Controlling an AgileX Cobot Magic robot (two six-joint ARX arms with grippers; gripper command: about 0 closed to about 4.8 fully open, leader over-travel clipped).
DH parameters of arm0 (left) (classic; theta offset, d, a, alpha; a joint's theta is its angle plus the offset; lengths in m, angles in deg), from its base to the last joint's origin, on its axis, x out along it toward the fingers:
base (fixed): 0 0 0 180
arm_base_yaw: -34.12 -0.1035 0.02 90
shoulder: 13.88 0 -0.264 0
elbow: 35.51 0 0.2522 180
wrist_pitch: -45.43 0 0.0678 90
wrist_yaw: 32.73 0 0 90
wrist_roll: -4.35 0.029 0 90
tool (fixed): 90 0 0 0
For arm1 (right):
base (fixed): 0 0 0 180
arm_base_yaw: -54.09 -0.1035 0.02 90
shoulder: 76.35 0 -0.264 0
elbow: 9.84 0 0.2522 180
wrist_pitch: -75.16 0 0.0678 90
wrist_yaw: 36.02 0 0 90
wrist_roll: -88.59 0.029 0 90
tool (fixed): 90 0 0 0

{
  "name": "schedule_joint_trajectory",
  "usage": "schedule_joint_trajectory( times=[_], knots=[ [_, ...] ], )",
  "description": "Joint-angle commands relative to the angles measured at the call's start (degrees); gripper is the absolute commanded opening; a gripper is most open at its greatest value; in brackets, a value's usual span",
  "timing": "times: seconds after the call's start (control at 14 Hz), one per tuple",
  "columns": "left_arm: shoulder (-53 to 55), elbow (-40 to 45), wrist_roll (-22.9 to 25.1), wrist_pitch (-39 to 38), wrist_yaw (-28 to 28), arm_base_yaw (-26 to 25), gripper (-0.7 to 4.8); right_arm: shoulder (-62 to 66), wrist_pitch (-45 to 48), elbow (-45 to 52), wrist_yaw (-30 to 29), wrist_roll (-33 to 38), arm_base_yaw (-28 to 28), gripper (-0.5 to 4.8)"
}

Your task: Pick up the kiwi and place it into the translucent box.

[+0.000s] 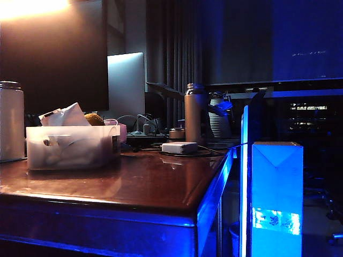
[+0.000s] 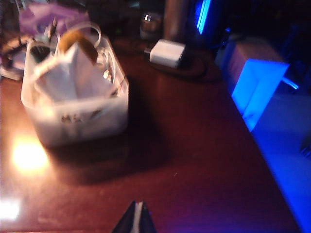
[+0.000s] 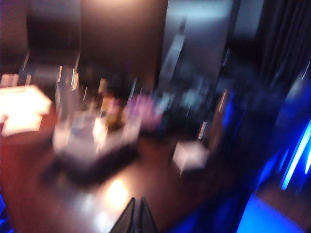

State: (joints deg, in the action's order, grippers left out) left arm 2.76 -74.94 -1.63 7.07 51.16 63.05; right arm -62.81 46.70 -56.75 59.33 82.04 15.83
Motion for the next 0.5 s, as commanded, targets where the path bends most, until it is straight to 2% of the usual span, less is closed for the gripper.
schedule_joint_trajectory(
  times=[0.07, 0.21, 0.28, 0.5],
  knots=[
    [0.0, 5.6, 3.2, 8.0, 4.0, 0.0, -0.03, -7.1, 0.9, 10.4, 1.1, 7.3, 0.0, -0.06],
    [0.0, 9.0, 3.3, 9.7, 4.2, 0.0, -0.04, -11.9, 0.8, 18.1, 2.2, 9.0, 0.0, -0.07],
    [0.0, 10.7, 3.3, 10.3, 4.2, 0.0, -0.04, -13.5, 1.0, 21.5, 2.6, 12.3, 0.0, -0.07],
    [-0.1, 16.5, 4.3, 11.7, 4.2, 0.0, -0.03, -13.4, -1.0, 26.9, 2.1, 15.8, -0.1, -0.06]
  ],
)
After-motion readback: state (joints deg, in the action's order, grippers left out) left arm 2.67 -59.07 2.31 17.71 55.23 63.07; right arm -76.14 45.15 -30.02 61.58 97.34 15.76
